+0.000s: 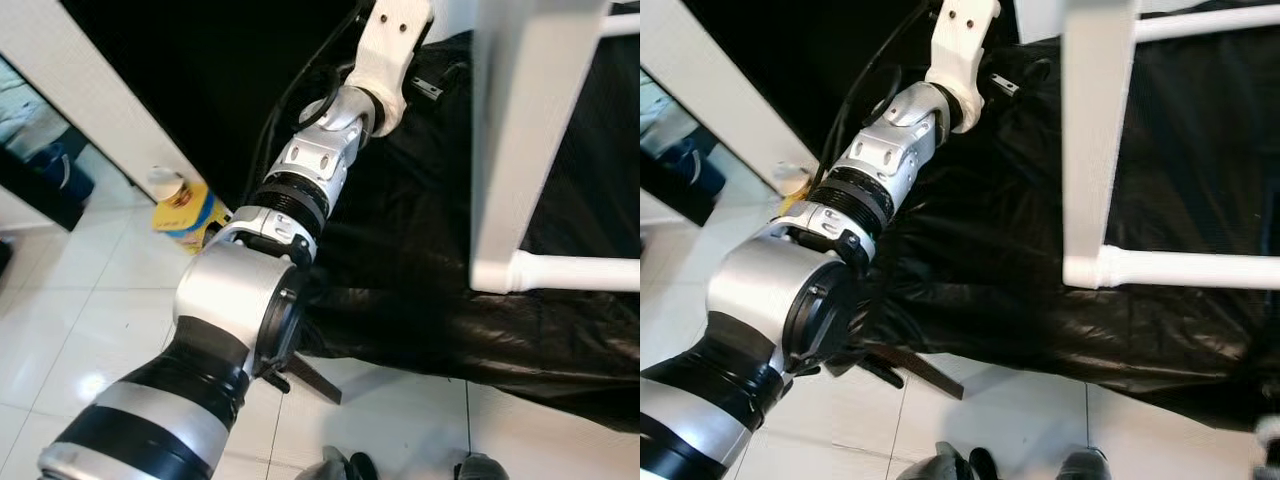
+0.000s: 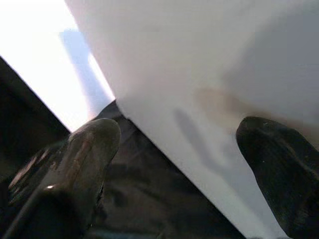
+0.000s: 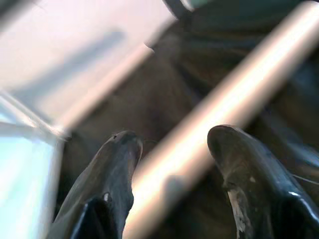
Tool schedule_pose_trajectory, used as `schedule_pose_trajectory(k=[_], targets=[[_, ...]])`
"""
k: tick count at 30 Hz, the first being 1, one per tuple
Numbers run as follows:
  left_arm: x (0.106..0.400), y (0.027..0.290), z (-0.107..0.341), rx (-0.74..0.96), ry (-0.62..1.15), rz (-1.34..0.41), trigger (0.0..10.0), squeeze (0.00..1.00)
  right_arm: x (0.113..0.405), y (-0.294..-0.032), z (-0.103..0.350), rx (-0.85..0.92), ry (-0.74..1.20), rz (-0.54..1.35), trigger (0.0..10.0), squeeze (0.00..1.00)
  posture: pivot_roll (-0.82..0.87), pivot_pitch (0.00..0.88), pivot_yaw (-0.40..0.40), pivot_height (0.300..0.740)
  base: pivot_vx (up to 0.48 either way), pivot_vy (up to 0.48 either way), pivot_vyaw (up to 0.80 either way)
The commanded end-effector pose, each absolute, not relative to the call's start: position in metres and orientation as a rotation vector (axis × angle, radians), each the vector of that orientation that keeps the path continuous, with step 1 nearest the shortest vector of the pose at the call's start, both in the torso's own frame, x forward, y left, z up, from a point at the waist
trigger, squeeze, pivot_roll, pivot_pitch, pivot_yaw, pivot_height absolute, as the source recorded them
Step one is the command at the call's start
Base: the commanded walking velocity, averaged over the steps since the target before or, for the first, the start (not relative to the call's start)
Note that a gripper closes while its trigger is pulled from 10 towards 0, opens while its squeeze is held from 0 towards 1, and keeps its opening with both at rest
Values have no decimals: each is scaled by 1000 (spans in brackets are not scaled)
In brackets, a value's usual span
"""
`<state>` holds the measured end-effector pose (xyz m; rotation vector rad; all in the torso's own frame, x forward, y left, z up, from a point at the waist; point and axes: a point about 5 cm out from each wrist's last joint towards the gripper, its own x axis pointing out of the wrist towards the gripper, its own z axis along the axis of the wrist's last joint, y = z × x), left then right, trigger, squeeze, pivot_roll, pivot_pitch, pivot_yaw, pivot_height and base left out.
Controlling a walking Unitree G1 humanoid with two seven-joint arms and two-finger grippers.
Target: Building children table
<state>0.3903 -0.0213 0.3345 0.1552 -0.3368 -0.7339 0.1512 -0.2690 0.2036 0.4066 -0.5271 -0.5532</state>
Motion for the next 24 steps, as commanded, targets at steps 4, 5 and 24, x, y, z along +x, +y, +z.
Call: schedule_pose_trajectory(k=[4,5,24], targets=[[398,-4,328,155,-322,-673,10000,0,184,-266,208,302,-474,-481,10000,0,-182,91,180,740,0,0,0],[400,1,326,153,-320,-656,10000,0,202,-266,210,302,-470,-441,10000,0,-164,83,150,740,0,0,0],[398,72,231,166,-217,-495,10000,0,312,-262,197,148,-316,-316,10000,0,-10,42,-20,740,0,0,0]])
